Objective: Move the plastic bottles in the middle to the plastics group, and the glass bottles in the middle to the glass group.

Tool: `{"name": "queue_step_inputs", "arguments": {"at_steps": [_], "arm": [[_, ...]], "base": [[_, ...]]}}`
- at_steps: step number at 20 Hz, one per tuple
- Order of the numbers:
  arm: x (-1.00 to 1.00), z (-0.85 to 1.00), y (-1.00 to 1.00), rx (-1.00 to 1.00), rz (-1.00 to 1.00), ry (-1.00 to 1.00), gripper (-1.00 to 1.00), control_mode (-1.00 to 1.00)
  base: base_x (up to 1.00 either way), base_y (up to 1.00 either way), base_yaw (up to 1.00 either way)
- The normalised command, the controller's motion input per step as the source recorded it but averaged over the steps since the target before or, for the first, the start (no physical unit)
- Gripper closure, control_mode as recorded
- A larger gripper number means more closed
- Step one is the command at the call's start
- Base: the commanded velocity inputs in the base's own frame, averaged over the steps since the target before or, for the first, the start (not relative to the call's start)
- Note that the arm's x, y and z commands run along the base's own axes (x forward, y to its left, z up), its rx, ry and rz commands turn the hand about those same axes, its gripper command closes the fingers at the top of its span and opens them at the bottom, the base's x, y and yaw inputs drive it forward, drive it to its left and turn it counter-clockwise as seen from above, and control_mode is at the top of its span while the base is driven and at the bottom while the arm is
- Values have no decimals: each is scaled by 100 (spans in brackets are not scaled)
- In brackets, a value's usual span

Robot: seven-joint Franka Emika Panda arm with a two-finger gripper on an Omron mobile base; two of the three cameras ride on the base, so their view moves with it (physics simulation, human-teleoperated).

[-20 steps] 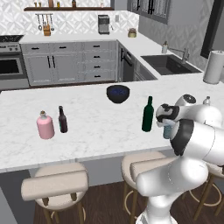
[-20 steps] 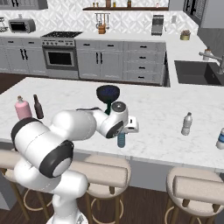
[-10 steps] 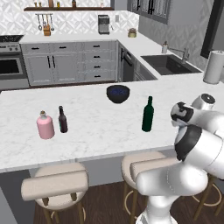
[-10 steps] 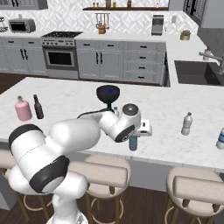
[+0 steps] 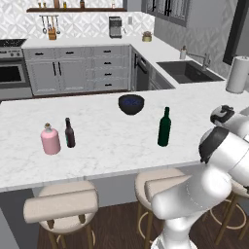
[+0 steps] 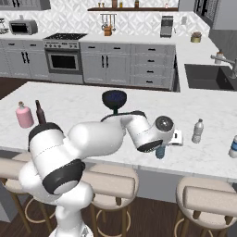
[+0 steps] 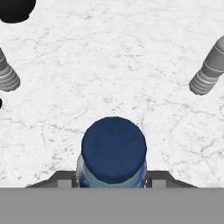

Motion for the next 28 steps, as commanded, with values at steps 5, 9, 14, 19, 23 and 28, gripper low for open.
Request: {"name": "queue_step_inputs", "arguments": {"at_steps": [5, 9, 14, 19, 23, 28], "arm": [[0, 0, -61, 0, 0, -15, 100, -100], [0, 0, -38, 0, 0, -1, 100, -100], [0, 12, -2, -4, 0, 1, 100, -100], [12, 19, -2, -2, 0, 3, 100, -100], [28, 4, -3, 0, 0, 3, 100, -100], [0, -19, -3, -1, 0, 0, 100, -100]], "base": [[0, 0, 0], [0, 0, 0], [0, 0, 0], [0, 0, 0], [0, 0, 0], [0, 0, 0]]}}
